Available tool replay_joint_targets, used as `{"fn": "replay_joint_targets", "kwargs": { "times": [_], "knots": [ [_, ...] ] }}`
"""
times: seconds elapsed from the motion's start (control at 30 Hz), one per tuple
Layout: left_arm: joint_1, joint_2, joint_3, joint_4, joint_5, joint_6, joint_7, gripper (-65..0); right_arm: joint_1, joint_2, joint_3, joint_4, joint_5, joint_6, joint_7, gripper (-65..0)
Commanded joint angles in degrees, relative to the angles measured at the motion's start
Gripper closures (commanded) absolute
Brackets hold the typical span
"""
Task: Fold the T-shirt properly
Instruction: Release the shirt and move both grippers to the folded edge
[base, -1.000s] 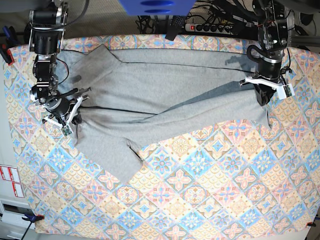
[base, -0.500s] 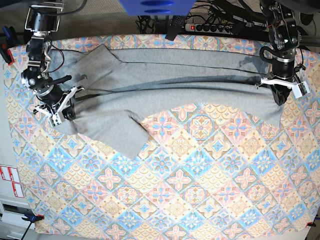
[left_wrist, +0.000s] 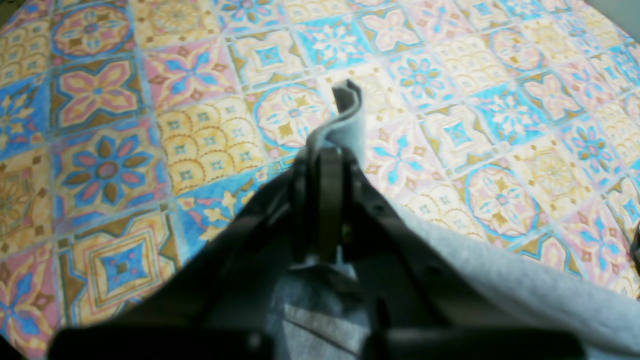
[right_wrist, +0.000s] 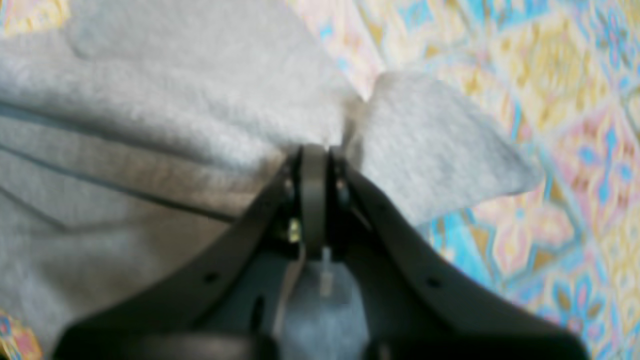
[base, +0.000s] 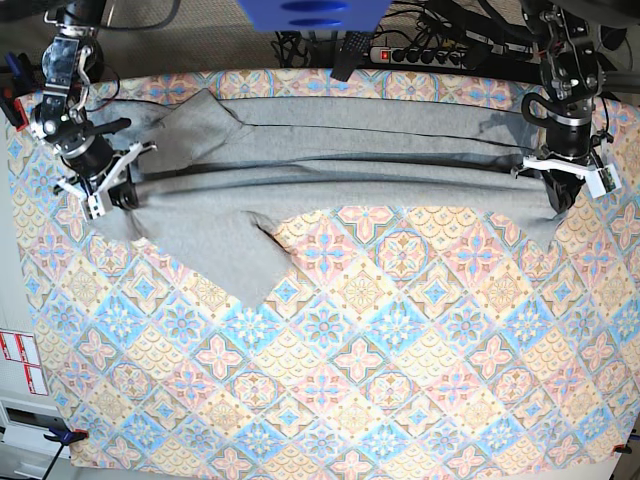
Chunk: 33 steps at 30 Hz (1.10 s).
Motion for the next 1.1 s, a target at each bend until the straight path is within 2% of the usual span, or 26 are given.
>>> {"fn": "replay_joint_targets", "kwargs": {
  "times": [0.0, 0.1, 0.37, 0.57, 0.77, 1.07],
  "knots": [
    [0.02, -0.88, -0.58, -0.21, 0.37, 0.27, -1.62, 0.0, 0.04, 0.95, 0.52, 0.92, 0.65, -0.50, 1.38, -0.5],
    [-0.07, -0.88, -0.58, -3.46, 0.37, 0.27, -1.71, 0.0, -0.49, 0.95, 0.52, 0.92, 0.65, -0.50, 1.38, -0.5],
    [-7.72, -2.90, -0.58, -8.74, 0.11, 0.27, -1.71, 0.0, 0.31, 0.95, 0.43, 0.30, 0.74, -0.50, 1.29, -0.5],
    [-12.55, -2.81, -0.49, -8.65, 0.11, 0.27, -1.45, 0.0, 9.18, 0.86, -0.01, 0.13, 0.74, -0.50, 0.85, -0.5],
    [-16.07, -2.81, -0.49, -8.65, 0.11, 0.27, -1.45, 0.0, 15.87, 0.86, -0.01, -1.98, 0.65, -0.50, -2.93, -0.5],
    [-17.83, -2.90, -0.14, -8.65, 0.11, 0.27, -1.36, 0.0, 16.83, 0.68, -0.10, -1.81, 0.65, -0.50, -5.31, -0.7]
  ]
}}
